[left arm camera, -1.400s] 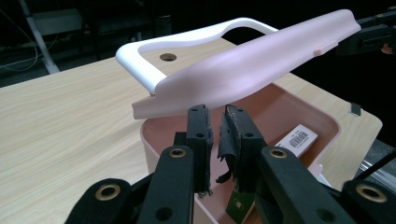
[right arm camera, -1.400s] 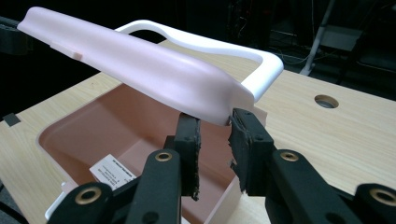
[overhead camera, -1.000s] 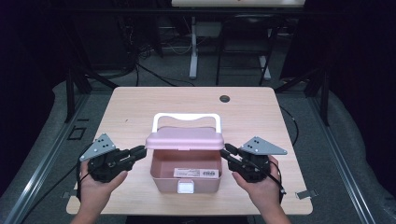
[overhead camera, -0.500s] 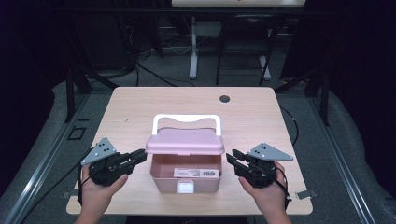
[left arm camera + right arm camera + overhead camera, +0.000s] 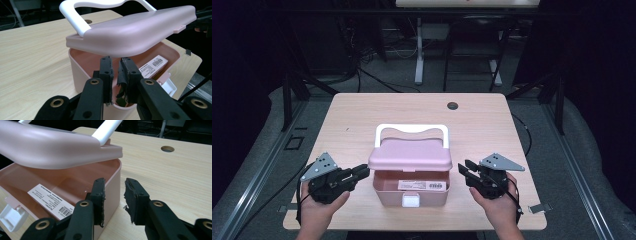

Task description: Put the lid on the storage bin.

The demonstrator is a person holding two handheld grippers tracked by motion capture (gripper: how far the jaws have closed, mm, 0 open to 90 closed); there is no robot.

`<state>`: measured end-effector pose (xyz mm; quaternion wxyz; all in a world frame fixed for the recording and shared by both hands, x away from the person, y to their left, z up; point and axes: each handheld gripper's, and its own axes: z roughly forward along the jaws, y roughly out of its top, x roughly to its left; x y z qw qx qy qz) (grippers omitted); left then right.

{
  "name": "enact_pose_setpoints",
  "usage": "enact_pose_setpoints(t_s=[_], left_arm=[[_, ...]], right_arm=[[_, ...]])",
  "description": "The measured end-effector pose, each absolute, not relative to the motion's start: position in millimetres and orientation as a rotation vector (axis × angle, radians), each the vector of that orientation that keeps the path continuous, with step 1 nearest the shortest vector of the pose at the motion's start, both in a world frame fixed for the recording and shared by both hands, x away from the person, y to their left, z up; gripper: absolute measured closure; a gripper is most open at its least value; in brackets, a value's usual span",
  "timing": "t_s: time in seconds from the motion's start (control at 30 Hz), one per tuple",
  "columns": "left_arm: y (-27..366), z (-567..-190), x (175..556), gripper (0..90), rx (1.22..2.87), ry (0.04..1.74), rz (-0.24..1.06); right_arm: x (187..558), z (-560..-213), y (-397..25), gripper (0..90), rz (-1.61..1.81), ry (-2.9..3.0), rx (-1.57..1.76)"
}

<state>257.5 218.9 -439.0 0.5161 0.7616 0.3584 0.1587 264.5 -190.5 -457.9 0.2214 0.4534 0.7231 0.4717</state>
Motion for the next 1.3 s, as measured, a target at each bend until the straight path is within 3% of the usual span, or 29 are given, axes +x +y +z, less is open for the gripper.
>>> enact_pose_setpoints(t_s=[1.3], left_arm=[[218.2,-462.7,253.2,79.9,1.895,0.878,0.338]], right_arm=[[275.2,-483.2,-203.5,61.3,1.277,1.957,1.316]])
